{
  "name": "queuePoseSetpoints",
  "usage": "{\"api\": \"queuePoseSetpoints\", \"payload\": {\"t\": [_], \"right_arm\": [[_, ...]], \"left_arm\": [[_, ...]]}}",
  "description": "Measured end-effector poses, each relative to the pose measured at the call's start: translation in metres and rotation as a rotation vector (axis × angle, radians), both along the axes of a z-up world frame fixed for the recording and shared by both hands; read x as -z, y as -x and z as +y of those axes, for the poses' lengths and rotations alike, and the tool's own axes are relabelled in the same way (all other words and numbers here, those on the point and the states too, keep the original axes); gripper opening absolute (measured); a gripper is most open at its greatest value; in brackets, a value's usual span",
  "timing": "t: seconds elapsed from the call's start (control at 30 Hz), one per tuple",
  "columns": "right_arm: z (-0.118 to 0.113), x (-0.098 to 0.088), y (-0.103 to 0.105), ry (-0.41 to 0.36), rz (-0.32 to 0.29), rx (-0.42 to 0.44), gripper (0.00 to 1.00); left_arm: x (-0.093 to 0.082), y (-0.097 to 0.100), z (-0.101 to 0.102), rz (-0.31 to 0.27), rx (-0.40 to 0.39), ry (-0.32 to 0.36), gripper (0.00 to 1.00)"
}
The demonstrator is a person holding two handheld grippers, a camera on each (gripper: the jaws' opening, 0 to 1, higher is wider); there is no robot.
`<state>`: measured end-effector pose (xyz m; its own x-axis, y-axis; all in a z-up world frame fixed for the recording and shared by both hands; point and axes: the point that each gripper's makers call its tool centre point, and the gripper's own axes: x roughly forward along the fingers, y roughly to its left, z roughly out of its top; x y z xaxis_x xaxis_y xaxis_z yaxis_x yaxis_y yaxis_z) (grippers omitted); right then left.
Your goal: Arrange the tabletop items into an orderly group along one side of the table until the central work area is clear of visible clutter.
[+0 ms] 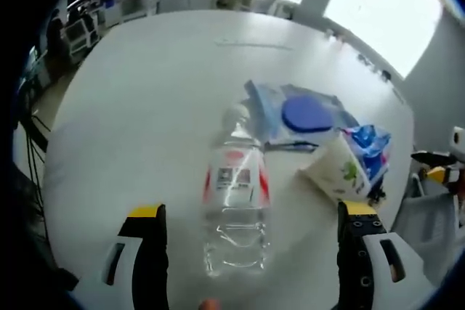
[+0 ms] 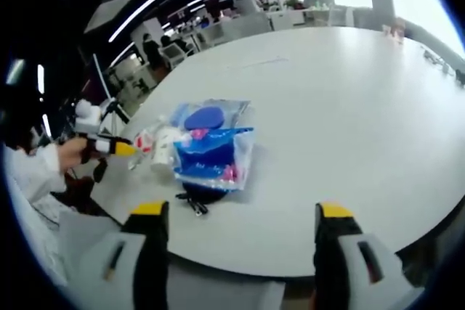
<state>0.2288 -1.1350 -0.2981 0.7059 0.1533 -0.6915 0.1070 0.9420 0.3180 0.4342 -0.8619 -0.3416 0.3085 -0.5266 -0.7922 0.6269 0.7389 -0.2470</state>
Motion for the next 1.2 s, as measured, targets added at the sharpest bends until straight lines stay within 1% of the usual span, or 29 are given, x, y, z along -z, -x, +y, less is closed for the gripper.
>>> {"api": "queuePoseSetpoints", "payload": {"t": [0.27, 0.37, 0.57, 0.73, 0.83, 0.9, 0.97, 1.0, 1.07, 1.1, 1.2], "right_arm": [[-0.002, 0.001, 0.0, -0.005, 0.002, 0.011, 0.81], [-0.003, 0.001, 0.0, -0.006, 0.0, 0.015, 0.8], [-0.003, 0.001, 0.0, -0.006, -0.001, 0.013, 0.8], [-0.003, 0.001, 0.0, -0.008, -0.004, 0.017, 0.8], [-0.004, 0.0, 0.0, -0.01, -0.008, 0.022, 0.79], [-0.005, 0.0, 0.0, -0.009, -0.008, 0.025, 0.79], [-0.004, 0.0, 0.001, -0.009, -0.006, 0.026, 0.79], [-0.005, 0.001, 0.001, -0.009, -0.004, 0.026, 0.79], [-0.005, 0.001, 0.002, -0.009, -0.003, 0.026, 0.79], [-0.005, 0.002, 0.002, -0.01, -0.002, 0.028, 0.79], [-0.006, 0.001, 0.002, -0.01, -0.003, 0.031, 0.79]], "left_arm": [[0.006, -0.004, -0.001, -0.007, -0.008, -0.018, 0.95], [0.011, -0.004, 0.001, -0.008, 0.001, -0.047, 0.94], [0.017, -0.007, 0.005, -0.021, -0.009, -0.08, 0.91], [0.024, -0.006, 0.004, -0.016, -0.002, -0.106, 0.87], [0.026, -0.005, 0.004, -0.008, -0.004, -0.109, 0.86], [0.026, -0.005, 0.005, -0.014, -0.007, -0.117, 0.85], [0.028, -0.005, 0.005, -0.007, -0.006, -0.124, 0.83], [0.027, -0.008, 0.005, -0.026, 0.004, -0.125, 0.82], [0.028, -0.008, 0.006, -0.022, 0.014, -0.135, 0.79], [0.029, -0.008, 0.007, -0.026, 0.019, -0.146, 0.77], [0.029, -0.012, 0.012, -0.045, 0.046, -0.187, 0.64]]}}
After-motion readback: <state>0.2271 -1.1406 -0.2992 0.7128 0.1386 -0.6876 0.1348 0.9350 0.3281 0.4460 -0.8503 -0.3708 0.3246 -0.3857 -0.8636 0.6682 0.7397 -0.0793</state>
